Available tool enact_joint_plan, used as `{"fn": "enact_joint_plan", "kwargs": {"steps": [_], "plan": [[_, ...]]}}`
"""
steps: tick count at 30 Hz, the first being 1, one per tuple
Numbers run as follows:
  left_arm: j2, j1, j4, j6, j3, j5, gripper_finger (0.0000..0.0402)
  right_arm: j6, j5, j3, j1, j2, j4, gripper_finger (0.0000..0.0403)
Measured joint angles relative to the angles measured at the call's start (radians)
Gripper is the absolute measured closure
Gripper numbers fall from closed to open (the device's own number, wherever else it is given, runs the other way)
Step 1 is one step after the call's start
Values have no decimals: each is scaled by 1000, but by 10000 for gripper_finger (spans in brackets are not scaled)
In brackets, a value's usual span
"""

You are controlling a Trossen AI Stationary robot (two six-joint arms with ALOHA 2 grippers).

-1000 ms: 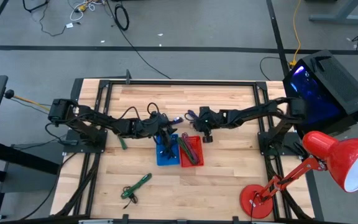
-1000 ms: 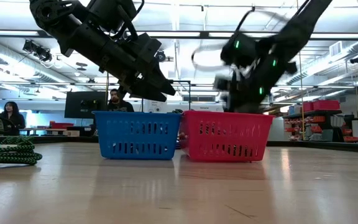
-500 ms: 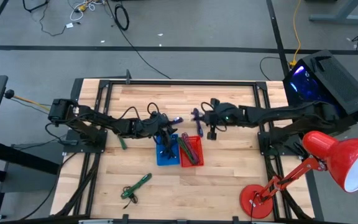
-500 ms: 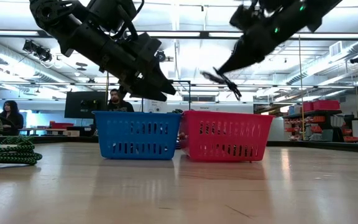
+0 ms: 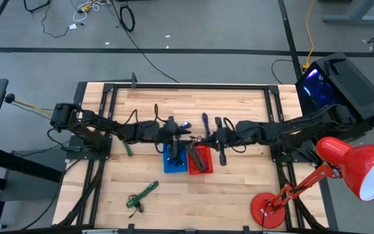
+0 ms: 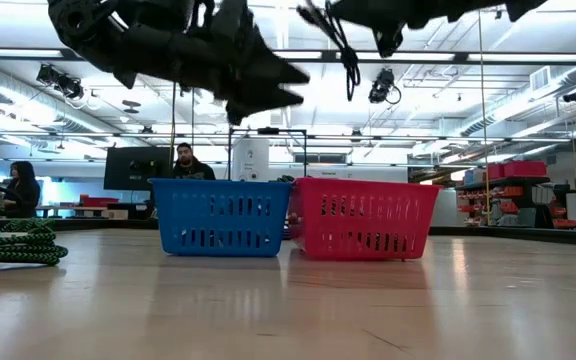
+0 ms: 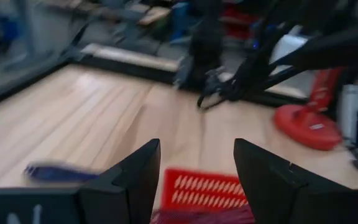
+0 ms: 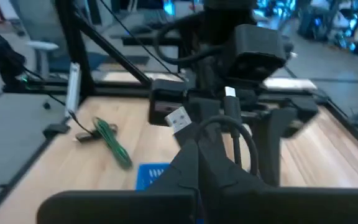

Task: Pick & Place USB Port
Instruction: Put the black USB cable into the blue basket

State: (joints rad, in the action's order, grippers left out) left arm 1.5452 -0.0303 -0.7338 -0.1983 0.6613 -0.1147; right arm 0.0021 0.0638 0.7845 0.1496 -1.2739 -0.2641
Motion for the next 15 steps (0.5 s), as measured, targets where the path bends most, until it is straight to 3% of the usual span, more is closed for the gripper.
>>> {"fn": "enact_joint_plan", "kwargs": {"steps": [6,15], "plan": [[0,-8,-132,58,0,130,191,-6,36,0,4,0,-102,403],[0,-15,-306,159,0,146,191,-2,29,1,6,-25,-251,403]]}}
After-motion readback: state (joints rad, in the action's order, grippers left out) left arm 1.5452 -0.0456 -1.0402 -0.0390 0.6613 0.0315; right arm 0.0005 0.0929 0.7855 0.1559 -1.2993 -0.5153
